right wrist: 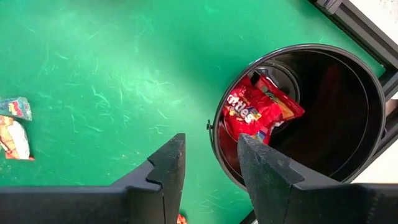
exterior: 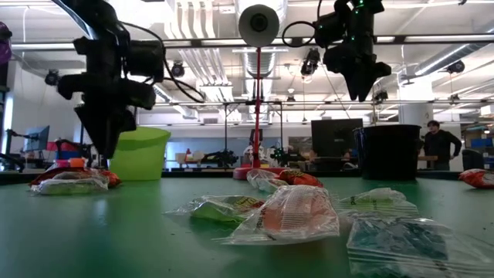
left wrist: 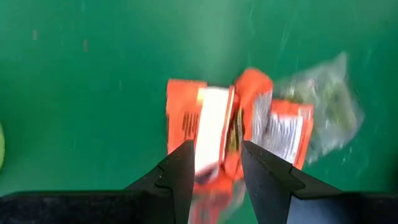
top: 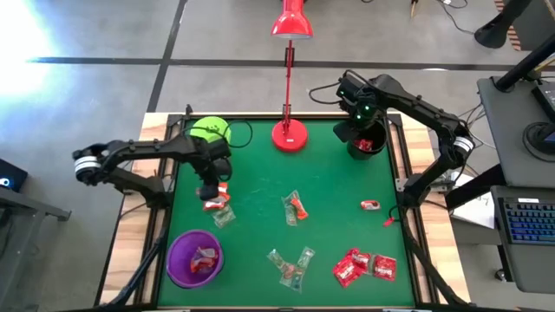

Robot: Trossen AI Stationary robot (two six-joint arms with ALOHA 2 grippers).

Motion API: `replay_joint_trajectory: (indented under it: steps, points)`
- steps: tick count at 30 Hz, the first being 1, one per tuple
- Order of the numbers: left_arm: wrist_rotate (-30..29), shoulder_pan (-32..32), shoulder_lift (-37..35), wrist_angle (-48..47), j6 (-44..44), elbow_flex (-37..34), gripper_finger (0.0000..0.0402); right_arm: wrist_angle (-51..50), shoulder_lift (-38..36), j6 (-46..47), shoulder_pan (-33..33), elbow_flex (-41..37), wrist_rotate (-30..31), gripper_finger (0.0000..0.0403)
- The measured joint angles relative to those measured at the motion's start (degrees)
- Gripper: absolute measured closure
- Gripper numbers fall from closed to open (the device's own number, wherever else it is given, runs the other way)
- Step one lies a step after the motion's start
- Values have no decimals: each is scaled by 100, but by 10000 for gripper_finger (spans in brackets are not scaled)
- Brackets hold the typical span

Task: Sort candy
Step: Put the orange candy into the violet bucket

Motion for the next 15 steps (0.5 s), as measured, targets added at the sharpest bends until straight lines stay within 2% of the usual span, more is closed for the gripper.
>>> replay_joint_trajectory:
  steps: [3,15]
  points:
    - [193,-5,143,434,-179,-50,287,-3,0,1,2,0,0,264]
    - [38,-9,604,412,-174,-185,287,-17,-13,0,2,0,0,261]
